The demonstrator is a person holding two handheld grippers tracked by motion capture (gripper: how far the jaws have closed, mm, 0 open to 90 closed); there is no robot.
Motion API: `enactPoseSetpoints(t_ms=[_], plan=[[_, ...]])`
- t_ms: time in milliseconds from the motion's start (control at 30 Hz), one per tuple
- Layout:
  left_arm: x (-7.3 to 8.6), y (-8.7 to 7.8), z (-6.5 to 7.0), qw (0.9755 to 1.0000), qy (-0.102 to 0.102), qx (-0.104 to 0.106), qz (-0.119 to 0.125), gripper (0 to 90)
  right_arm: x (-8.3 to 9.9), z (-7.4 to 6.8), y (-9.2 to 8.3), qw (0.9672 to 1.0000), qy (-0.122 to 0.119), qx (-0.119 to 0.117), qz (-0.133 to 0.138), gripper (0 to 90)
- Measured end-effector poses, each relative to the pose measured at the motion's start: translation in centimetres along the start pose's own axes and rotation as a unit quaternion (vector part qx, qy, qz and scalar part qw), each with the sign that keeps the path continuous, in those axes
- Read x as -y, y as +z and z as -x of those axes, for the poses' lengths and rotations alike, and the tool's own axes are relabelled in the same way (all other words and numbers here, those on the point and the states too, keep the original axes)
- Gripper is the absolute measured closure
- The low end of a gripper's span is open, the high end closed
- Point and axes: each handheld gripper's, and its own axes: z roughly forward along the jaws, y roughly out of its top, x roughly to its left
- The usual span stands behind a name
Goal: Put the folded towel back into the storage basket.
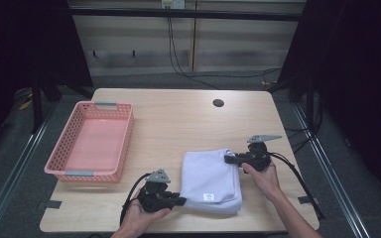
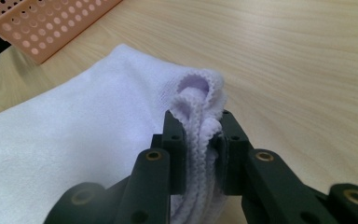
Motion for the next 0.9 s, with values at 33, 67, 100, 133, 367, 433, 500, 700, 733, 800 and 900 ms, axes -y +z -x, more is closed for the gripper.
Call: enactPoseSetpoints(t_ms=[33,67,100,133,367,433,500,700,733,800,900], plan=[[-0.1,-0.1,0.1,1.0000,0.002,0.003,0.001,78.8,-0.1,0.0,-0.1,1.0000,-0.001,0.000,0.003,76.9],[-0.2,-0.3,0.1,1.0000,0.003,0.005,0.004,78.8,-0.1,0.0,-0.2,1.0000,0.001,-0.001,0.004,76.9],[-0.3,-0.5,0.1,1.0000,0.005,0.003,0.006,78.8,-0.3,0.0,-0.3,1.0000,-0.003,-0.001,0.005,76.9],[-0.3,-0.7,0.1,0.9999,0.004,0.005,0.009,78.8,-0.3,-0.1,-0.4,1.0000,-0.002,-0.002,0.008,76.9],[0.4,-2.2,-0.2,0.9999,0.005,-0.005,0.011,78.8,-1.3,-1.5,0.1,0.9997,-0.017,-0.011,0.012,76.9],[0.4,-3.0,-0.4,0.9998,0.002,-0.003,0.021,78.8,-1.6,-1.8,0.3,0.9996,-0.021,-0.012,0.015,77.0],[0.5,-3.4,-0.5,0.9997,0.000,-0.006,0.024,78.8,-2.0,-2.1,0.5,0.9995,-0.026,-0.013,0.017,77.0],[0.6,-4.1,-0.9,0.9996,-0.003,-0.012,0.025,78.7,-3.3,-2.8,1.3,0.9990,-0.033,-0.020,0.024,77.0],[0.5,-4.4,-1.0,0.9995,-0.004,-0.016,0.028,78.8,-3.5,-2.8,1.4,0.9989,-0.035,-0.021,0.025,77.0],[0.4,-4.8,-1.2,0.9993,-0.005,-0.018,0.033,78.7,-3.9,-2.9,1.7,0.9988,-0.034,-0.022,0.029,77.0],[0.4,-5.3,-1.5,0.9992,-0.004,-0.024,0.032,78.8,-4.6,-3.1,2.0,0.9985,-0.039,-0.025,0.031,77.0]])
